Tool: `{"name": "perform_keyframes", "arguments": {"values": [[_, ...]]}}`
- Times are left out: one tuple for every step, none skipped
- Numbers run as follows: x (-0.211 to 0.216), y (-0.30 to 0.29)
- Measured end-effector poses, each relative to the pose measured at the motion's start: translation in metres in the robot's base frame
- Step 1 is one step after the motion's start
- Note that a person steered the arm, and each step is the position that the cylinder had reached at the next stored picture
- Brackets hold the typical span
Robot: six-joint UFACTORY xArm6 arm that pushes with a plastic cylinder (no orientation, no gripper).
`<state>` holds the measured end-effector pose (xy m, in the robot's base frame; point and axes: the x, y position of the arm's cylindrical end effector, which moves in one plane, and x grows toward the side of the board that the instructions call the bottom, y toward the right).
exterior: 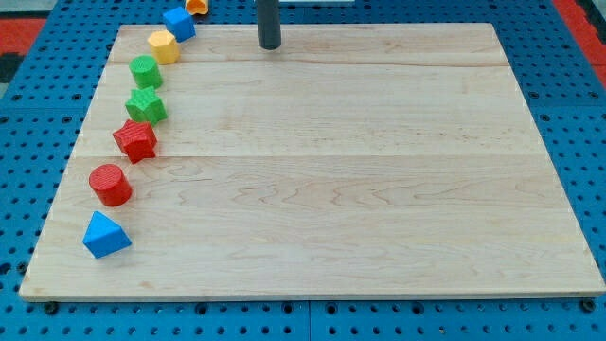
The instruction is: Push the green circle to the left of the board
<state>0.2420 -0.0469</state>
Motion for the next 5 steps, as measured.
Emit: {"name": "perform_keyframes", "arguments": {"values": [[0.036,0.0],[0.048,-0.039],[0.049,-0.103],[0.052,-0.106],[0.045,-0.132]]}}
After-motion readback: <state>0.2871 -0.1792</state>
